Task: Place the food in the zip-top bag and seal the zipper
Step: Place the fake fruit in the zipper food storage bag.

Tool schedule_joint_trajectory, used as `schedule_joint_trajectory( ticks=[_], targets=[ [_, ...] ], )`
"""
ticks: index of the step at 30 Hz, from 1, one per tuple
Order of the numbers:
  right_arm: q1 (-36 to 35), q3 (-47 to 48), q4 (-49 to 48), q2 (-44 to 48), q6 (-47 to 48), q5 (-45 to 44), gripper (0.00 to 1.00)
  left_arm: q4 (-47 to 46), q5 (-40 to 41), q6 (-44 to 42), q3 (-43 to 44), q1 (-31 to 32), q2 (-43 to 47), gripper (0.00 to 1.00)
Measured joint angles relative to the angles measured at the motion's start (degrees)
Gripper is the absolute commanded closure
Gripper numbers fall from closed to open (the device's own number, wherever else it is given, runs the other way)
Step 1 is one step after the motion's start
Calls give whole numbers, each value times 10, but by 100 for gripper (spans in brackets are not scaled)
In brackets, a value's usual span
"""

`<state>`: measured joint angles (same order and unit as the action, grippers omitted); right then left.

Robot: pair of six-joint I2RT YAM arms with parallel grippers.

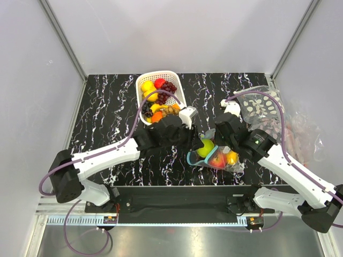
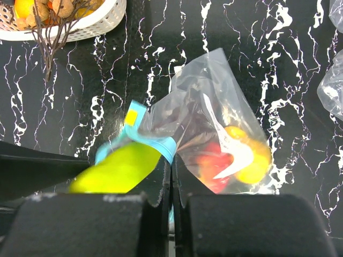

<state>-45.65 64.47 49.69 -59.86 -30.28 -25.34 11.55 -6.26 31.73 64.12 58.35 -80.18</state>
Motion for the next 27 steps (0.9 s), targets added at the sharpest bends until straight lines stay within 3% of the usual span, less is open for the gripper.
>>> schedule_joint_trajectory(
  ticks=[21, 24, 27],
  targets=[
    [0, 0, 17, 9, -9, 24, 100, -153, -29, 55, 0, 69, -130, 81],
    [0, 0, 25, 10, -13, 25, 100, -160, -12, 58, -2, 71, -141, 77],
    [0, 0, 25, 14, -19, 25, 100, -155, 21, 55, -2, 78, -139, 59]
  ],
)
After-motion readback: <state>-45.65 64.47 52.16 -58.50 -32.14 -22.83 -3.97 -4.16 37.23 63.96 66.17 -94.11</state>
